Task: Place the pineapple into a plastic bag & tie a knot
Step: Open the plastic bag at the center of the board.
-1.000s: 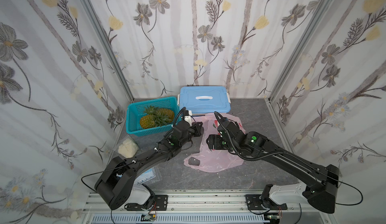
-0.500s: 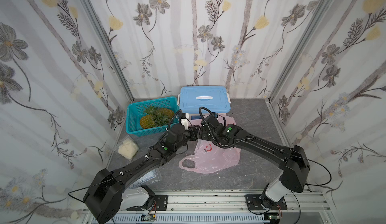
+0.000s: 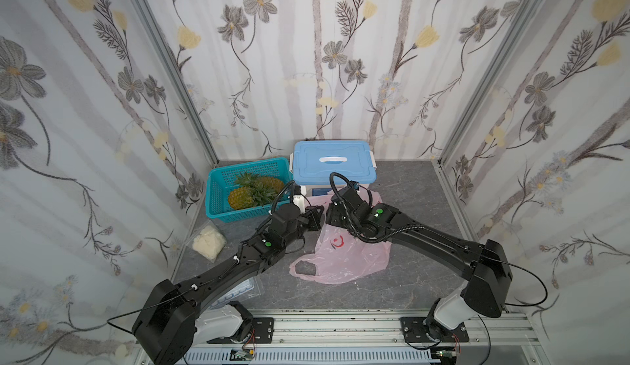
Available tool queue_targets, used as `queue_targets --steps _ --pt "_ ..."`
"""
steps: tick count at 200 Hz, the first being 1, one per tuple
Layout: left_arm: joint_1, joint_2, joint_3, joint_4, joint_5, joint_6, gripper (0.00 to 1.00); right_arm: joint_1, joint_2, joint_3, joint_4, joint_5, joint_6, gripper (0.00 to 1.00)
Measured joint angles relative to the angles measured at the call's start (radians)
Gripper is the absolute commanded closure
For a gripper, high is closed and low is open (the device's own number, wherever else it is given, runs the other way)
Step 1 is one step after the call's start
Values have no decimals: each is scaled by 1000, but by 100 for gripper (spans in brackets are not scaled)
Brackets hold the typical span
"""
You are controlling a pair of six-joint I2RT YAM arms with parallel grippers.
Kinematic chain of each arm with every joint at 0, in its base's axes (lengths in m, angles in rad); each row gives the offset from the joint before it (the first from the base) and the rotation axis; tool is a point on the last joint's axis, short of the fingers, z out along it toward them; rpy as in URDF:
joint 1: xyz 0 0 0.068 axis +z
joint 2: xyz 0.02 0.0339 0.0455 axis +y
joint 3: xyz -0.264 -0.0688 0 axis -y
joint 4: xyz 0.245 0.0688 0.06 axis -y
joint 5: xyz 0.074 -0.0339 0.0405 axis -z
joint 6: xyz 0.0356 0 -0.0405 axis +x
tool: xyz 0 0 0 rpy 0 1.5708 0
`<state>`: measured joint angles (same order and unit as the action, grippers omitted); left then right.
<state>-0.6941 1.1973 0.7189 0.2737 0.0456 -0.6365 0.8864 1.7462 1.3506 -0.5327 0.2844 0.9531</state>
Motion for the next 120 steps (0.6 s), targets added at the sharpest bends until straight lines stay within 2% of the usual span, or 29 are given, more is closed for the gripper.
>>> queue_targets --steps 28,72,102,120 --pt "0 -2 -2 -2 0 -4 100 -10 17 2 4 9 19 28" --pt "0 -13 7 -23 0 -14 100 -19 121 42 -2 21 34 32" --pt "0 -17 9 -29 -5 -19 100 -20 132 43 -4 21 32 44" --pt "0 -19 16 -46 -17 -23 100 -20 128 22 -3 22 32 56"
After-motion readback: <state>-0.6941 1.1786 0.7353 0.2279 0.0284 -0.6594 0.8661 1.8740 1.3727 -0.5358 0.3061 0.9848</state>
